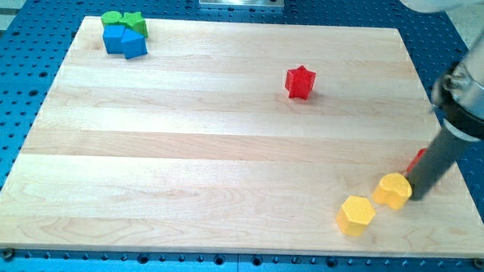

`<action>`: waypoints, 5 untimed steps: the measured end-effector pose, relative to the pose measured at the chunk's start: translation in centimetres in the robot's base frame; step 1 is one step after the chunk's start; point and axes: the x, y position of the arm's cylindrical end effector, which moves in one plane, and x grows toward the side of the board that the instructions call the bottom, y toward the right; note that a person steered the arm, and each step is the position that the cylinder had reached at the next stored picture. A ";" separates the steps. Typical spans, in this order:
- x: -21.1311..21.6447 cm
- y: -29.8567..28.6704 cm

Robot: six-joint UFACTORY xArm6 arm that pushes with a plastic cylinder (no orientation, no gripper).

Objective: Push the yellow heart into the yellow hexagon

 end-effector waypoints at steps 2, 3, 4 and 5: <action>-2.4 -4.3; -0.5 -4.3; -0.1 -3.9; -0.1 -2.3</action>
